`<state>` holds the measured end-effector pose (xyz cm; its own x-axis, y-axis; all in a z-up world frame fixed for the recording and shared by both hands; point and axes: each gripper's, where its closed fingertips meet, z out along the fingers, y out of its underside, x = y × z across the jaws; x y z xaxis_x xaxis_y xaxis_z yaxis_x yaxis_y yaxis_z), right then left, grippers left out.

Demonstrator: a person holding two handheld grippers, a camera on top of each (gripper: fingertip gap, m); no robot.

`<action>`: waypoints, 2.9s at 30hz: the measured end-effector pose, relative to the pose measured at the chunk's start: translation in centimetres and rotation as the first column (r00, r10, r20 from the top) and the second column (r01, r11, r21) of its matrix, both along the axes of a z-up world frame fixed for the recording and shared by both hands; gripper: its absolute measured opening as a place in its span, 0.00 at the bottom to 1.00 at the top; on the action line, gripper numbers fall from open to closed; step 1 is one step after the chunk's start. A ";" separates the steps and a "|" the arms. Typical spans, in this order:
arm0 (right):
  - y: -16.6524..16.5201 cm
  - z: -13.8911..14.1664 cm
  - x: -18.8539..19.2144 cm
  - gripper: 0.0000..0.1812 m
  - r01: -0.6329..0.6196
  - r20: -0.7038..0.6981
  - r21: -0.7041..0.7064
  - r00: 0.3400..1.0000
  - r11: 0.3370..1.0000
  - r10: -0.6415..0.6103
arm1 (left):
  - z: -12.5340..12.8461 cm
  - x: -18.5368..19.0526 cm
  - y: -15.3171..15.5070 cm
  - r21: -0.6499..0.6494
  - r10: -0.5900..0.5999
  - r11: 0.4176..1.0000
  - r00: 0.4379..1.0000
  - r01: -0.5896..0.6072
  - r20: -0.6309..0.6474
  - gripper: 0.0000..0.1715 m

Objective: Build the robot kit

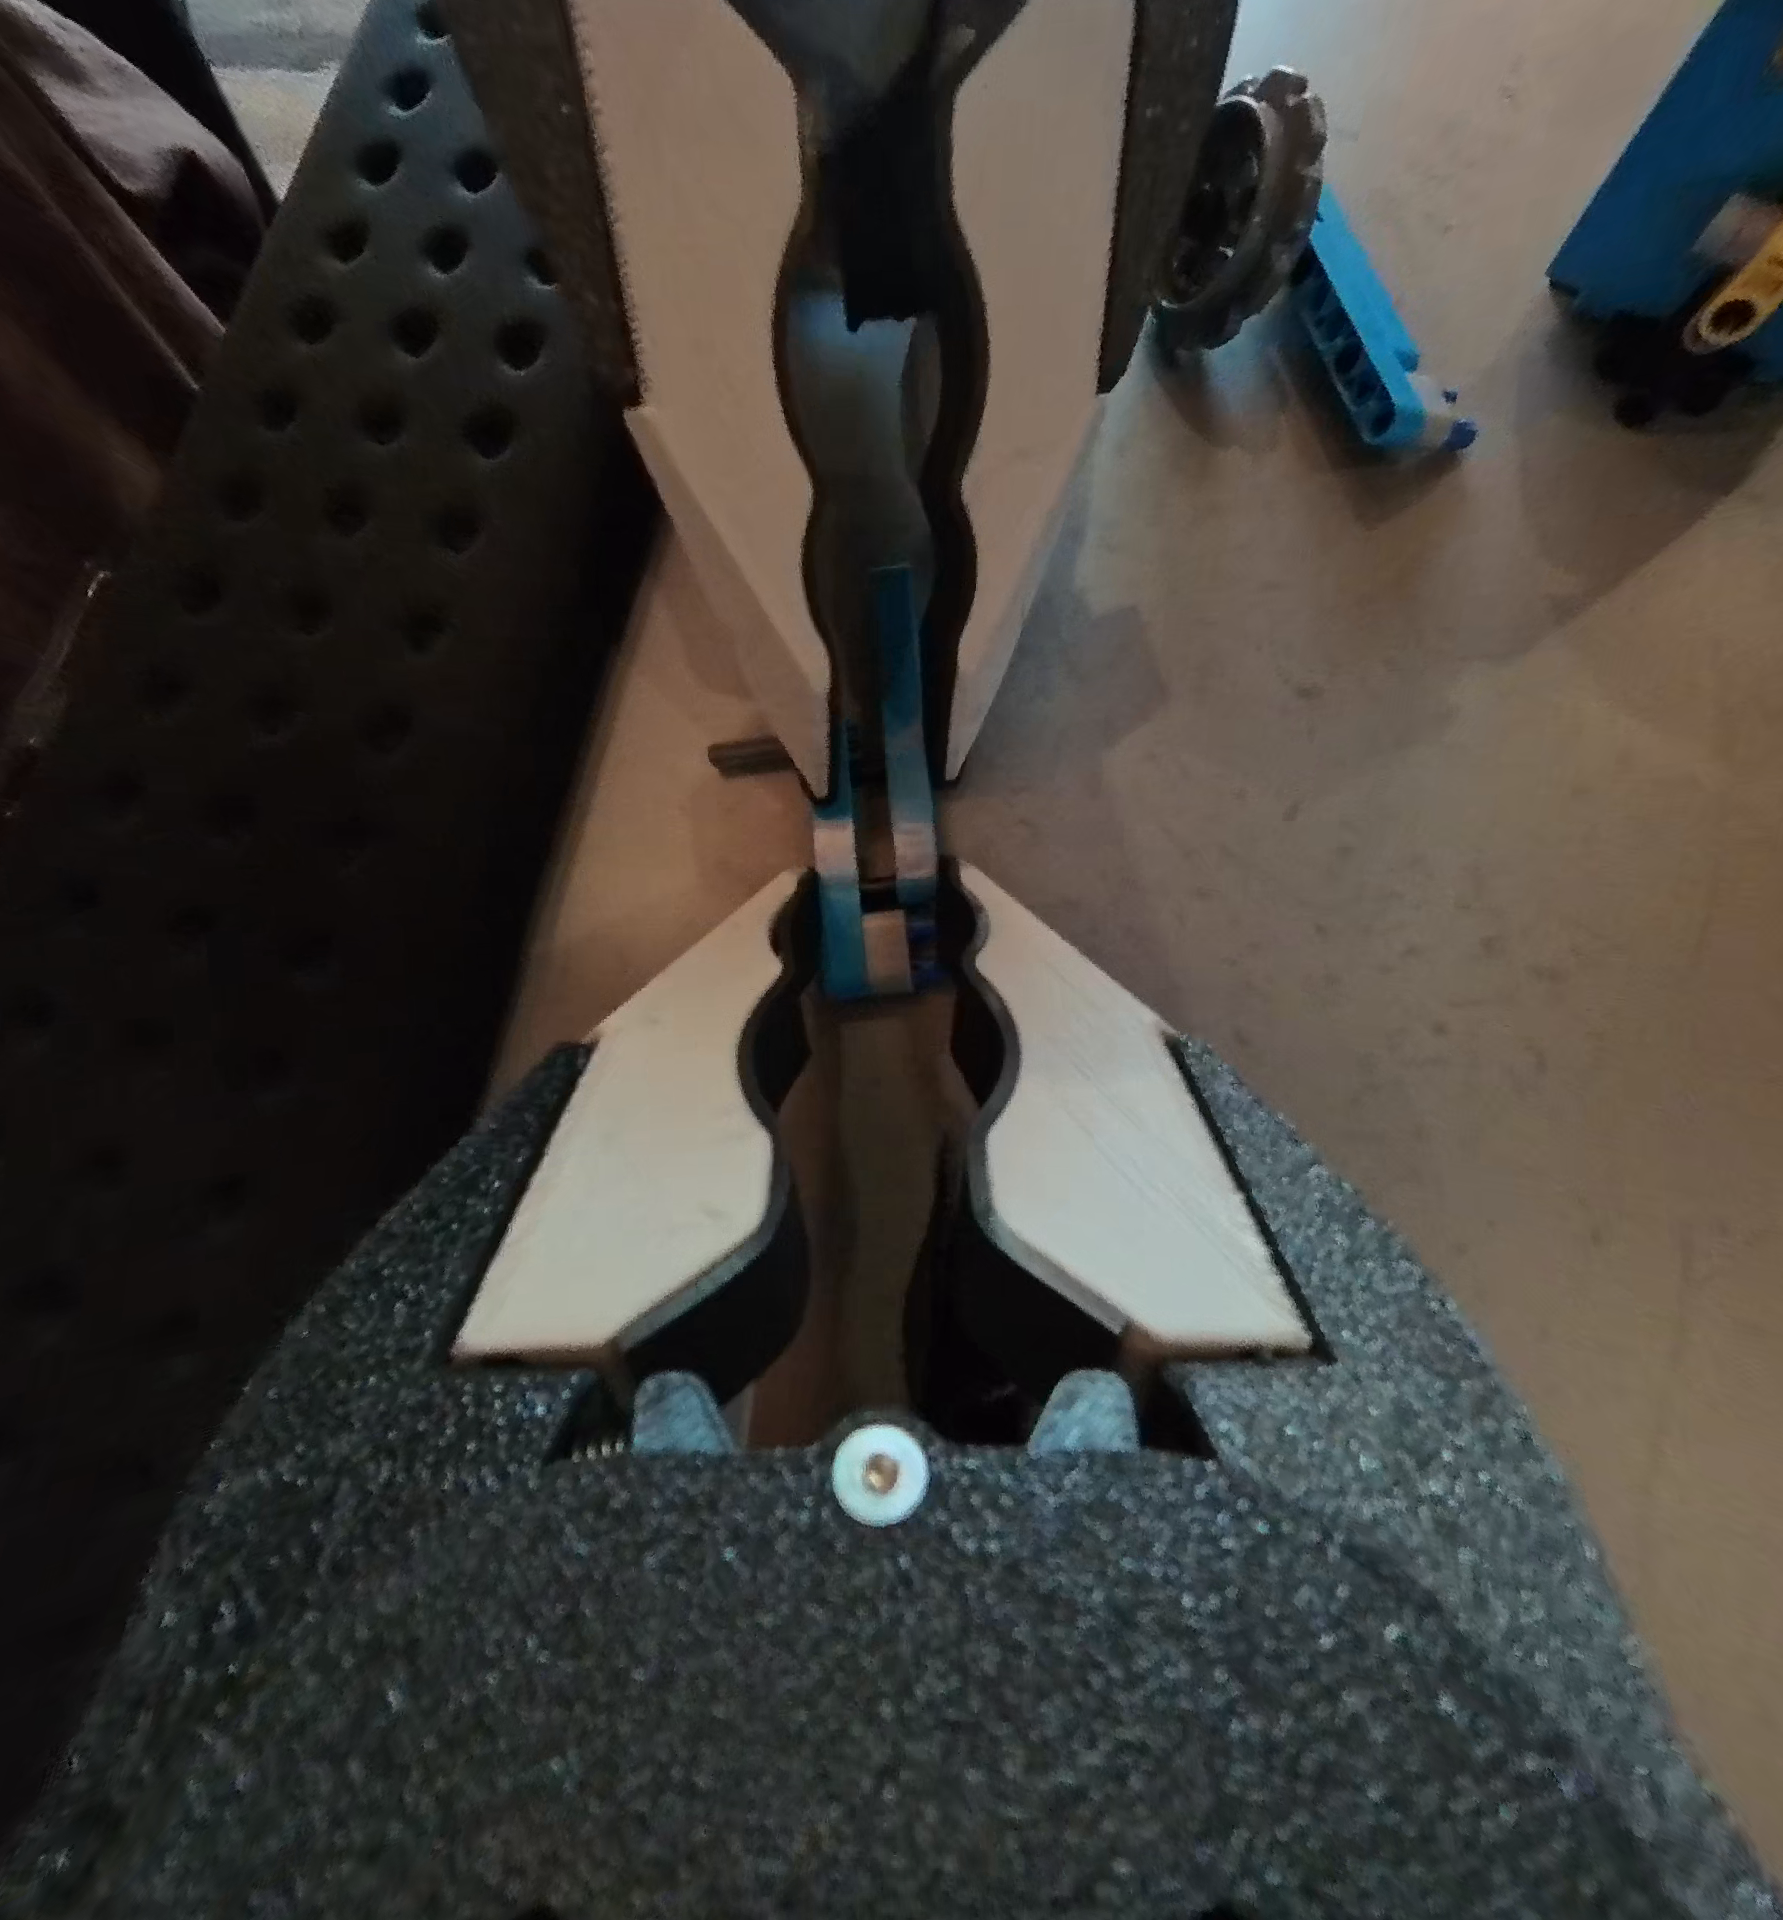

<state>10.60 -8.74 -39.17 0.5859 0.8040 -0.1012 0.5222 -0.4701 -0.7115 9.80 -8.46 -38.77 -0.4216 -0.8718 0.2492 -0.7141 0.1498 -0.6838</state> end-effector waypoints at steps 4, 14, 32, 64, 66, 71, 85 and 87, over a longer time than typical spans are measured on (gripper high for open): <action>0.0 0.0 0.0 0.13 -0.011 -0.006 -0.025 1.000 1.000 0.011 | 0.0 0.0 0.0 0.003 0.003 1.000 1.000 -0.003 0.006 0.11; 0.0 0.1 0.0 0.13 -0.026 0.019 -0.033 0.999 0.999 0.027 | 0.1 -0.7 0.1 0.015 -0.021 1.000 1.000 0.022 -0.018 0.20; 1.3 0.1 -1.0 0.16 0.019 0.107 -0.031 0.994 0.999 -0.016 | -0.4 -0.5 0.5 0.153 0.015 0.988 1.000 -0.015 0.005 0.14; 2.9 3.9 0.9 0.00 0.193 0.161 0.358 0.951 0.914 -0.264 | 5.8 -0.7 4.6 -0.355 0.544 0.783 0.839 -0.511 -0.006 0.23; 2.8 4.1 0.8 0.00 0.218 0.145 0.358 0.947 0.908 -0.285 | 5.8 -0.6 4.7 -0.487 0.593 0.678 0.802 -0.550 -0.079 0.24; 1.5 2.2 2.6 0.00 0.293 0.179 0.258 0.922 0.921 -0.344 | 4.4 -1.6 3.9 -0.458 0.576 0.694 0.810 -0.556 -0.110 0.24; -3.4 1.1 1.8 0.11 0.418 -0.011 -0.092 0.907 0.904 -0.421 | 0.5 0.3 -1.7 0.101 0.039 0.994 0.999 -0.036 -0.031 0.14; -3.3 0.8 1.5 0.11 0.418 -0.010 -0.099 0.907 0.903 -0.421 | -0.1 1.0 -1.8 0.144 0.004 0.990 0.999 0.001 -0.038 0.11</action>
